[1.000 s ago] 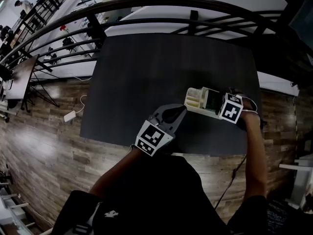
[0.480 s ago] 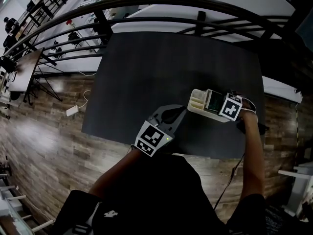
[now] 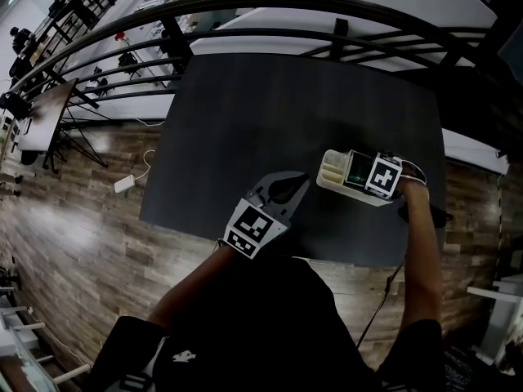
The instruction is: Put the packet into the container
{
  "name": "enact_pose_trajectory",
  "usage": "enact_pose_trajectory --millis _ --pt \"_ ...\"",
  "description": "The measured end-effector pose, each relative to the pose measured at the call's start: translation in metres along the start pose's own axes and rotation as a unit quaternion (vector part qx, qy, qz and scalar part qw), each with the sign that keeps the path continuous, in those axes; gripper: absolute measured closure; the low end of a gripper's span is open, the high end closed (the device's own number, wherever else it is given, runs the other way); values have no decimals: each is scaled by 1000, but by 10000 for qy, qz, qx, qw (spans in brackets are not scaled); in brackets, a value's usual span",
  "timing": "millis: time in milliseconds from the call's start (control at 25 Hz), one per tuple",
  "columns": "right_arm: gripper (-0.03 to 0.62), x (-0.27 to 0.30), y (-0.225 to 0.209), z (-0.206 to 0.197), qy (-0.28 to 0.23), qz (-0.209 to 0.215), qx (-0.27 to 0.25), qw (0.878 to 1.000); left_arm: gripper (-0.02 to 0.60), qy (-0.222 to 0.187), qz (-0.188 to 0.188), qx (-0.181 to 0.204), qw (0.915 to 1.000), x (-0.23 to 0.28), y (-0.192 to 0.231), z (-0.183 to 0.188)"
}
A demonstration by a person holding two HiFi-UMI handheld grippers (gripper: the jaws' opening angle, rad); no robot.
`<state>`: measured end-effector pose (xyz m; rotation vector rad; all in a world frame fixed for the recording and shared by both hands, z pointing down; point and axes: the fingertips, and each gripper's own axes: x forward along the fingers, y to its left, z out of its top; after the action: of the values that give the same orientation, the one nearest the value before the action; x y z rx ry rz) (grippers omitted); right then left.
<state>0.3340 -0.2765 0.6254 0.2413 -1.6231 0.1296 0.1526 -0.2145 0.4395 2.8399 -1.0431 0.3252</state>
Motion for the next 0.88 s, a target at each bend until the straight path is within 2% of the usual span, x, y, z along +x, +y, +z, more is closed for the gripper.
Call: enact_pose_trajectory --millis 240,400,720,880 --pt "203 7 -8 -2 -6 -7 95 10000 577 47 53 9 10000 -7 9 -3" --pt "203 11 -7 -14 256 36 169 9995 577 68 16 -3 10000 -6 6 -5" --pt "203 19 -7 -5 -164 175 356 9991 577 -48 -85 -152 9998 -9 6 -2" --pt "203 16 -10 -15 167 28 482 9987 577 -106 -76 -226 9997 -11 11 0"
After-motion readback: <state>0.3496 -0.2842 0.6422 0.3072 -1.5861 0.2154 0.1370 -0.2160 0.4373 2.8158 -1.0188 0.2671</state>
